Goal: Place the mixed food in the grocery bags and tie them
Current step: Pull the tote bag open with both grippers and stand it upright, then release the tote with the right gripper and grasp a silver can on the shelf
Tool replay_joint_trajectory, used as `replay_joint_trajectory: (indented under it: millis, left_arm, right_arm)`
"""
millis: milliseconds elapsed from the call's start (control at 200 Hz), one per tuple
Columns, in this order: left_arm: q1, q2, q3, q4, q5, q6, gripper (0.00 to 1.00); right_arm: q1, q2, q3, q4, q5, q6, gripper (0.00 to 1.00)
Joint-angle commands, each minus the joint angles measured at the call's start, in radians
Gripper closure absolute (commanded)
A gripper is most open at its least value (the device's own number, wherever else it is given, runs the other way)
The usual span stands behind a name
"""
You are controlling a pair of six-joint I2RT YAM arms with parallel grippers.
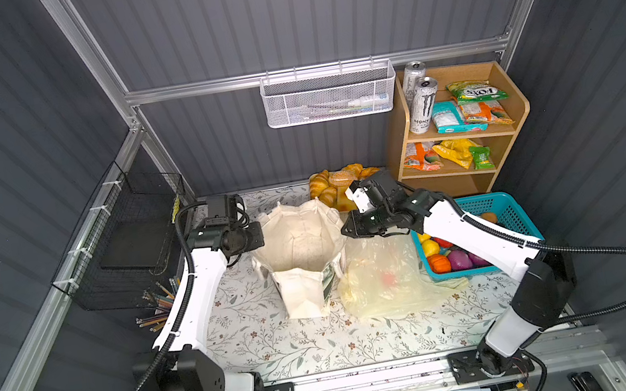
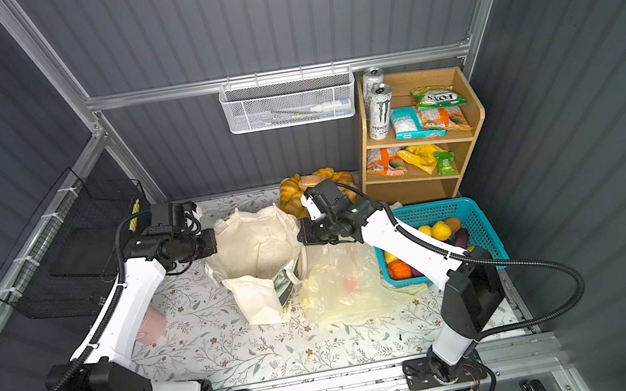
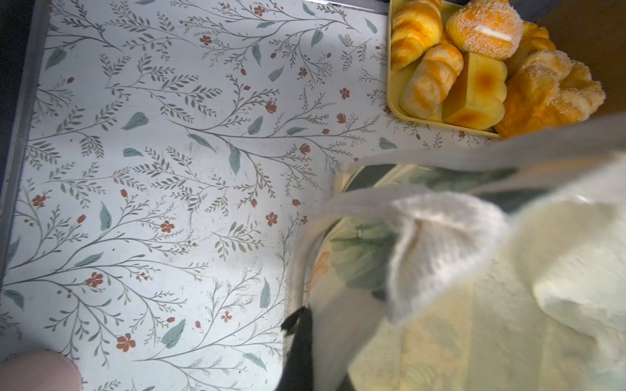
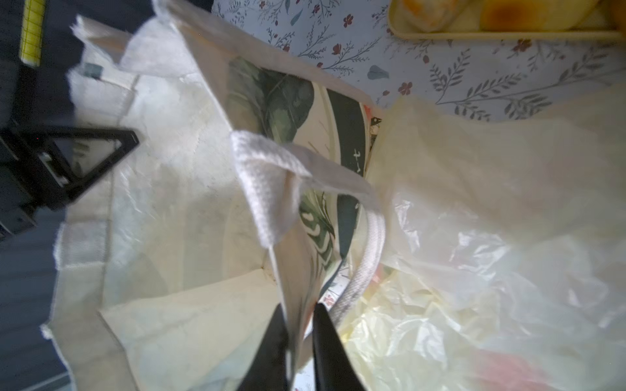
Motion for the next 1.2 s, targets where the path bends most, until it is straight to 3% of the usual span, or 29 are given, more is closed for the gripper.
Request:
replay_joint_trajectory:
  millis: [0,130,245,465,710,866,986,1196]
  left_arm:
    - [0.011,0.003,0.005,0.006,0.079,0.007,1.00]
    - [0.011,0.009,-0.004,0.012,0.105,0.003,1.00]
    - [0.009,0.009,-0.008,0.022,0.130,-0.004,1.00]
    - [0.004,0.008,-0.026,0.046,0.152,-0.013,1.00]
    - [0.000,0.025,-0.026,0.048,0.159,-0.003,1.00]
    - [0.000,0.027,-0.031,0.051,0.161,-0.001,1.00]
    - [0.000,0.030,-0.033,0.051,0.159,0.003,1.00]
    - [0.000,0.055,-0.026,0.050,0.165,0.005,1.00]
  right_arm:
    - [-0.008,-0.017,0.067,-0.034,-0.016,-0.051,0.48]
    - [-0.053,-0.095,0.135,-0.104,-0.003,-0.102,0.33]
    - [-0.106,-0.191,0.183,-0.127,0.088,-0.147,0.01]
    - [-0.355,-0.229,0.359,-0.093,0.108,-0.114,0.01]
    - [-0.518,0.025,0.840,-0.265,0.222,-0.183,0.05]
    - [-0.602,0.201,1.085,-0.334,0.187,-0.222,0.08]
    - [-0.645,0.243,1.072,-0.279,0.093,-0.260,0.11]
    - [-0.642,0.220,0.921,-0.134,0.077,-0.350,0.12]
